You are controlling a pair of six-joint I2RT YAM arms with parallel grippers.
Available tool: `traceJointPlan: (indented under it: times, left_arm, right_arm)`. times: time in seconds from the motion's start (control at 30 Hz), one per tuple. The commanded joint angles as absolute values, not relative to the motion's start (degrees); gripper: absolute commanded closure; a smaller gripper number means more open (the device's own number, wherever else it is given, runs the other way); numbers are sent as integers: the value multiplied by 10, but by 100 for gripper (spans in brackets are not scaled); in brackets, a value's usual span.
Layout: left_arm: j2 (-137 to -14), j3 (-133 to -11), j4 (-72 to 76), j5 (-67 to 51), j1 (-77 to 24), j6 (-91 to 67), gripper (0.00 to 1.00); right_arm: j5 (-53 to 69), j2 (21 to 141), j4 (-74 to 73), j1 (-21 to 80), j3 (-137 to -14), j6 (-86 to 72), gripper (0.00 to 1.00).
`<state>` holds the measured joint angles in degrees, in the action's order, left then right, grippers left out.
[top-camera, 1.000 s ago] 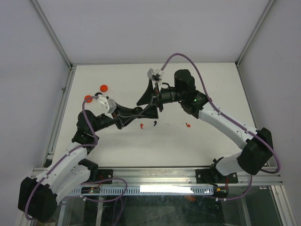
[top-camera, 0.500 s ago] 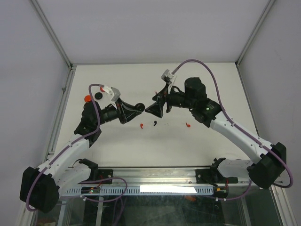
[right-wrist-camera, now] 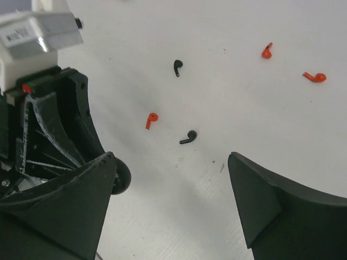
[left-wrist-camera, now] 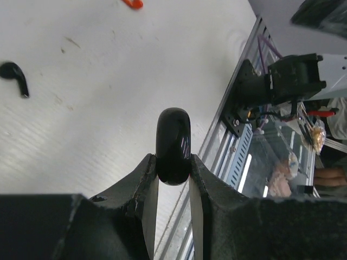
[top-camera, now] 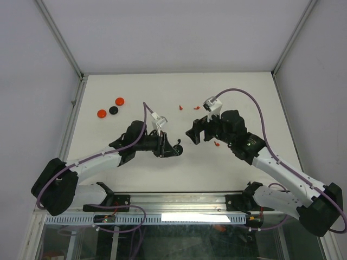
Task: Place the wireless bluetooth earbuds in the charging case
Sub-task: Place the charging case at the center of the board.
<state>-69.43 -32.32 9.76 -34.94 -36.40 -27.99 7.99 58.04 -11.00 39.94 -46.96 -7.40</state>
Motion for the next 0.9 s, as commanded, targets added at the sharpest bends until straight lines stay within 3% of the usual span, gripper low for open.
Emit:
traceJointPlan:
  times: [0.0, 0.43, 0.87]
  left_arm:
    - [-742, -330, 107, -311, -407, -331, 93]
    - [-912, -371, 139, -280, -494, -368, 83]
    - [-868, -365, 46, -181, -506, -372, 46]
  right_arm:
    - [19, 546, -82, 398, -449, -79, 13]
    - [-24, 485, -101, 398, -391, -83, 13]
    - [-40, 439, -144, 398, -375, -92, 13]
